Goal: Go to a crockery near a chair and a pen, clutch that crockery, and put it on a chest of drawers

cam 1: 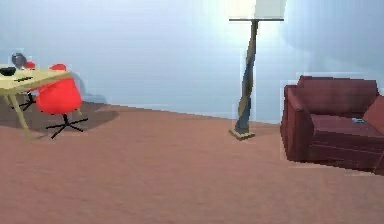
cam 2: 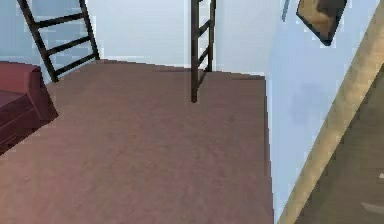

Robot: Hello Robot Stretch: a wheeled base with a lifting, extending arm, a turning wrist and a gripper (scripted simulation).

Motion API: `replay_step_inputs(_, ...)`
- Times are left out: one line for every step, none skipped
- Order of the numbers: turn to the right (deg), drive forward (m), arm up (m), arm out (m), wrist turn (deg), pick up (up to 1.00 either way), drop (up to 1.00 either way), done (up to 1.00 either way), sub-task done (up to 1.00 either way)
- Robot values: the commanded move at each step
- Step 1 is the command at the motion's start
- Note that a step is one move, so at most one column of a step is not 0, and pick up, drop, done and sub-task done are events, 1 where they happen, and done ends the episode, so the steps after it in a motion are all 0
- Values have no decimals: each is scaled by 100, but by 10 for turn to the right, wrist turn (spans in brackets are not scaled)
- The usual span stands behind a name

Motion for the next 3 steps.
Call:
replay_step_inputs(-240,0,0,0,0,0,0,0,0)
replay_step_inputs(0,100,0,0,0,0,0,0,0)
replay_step_inputs(0,100,0,0,0,0,0,0,0)
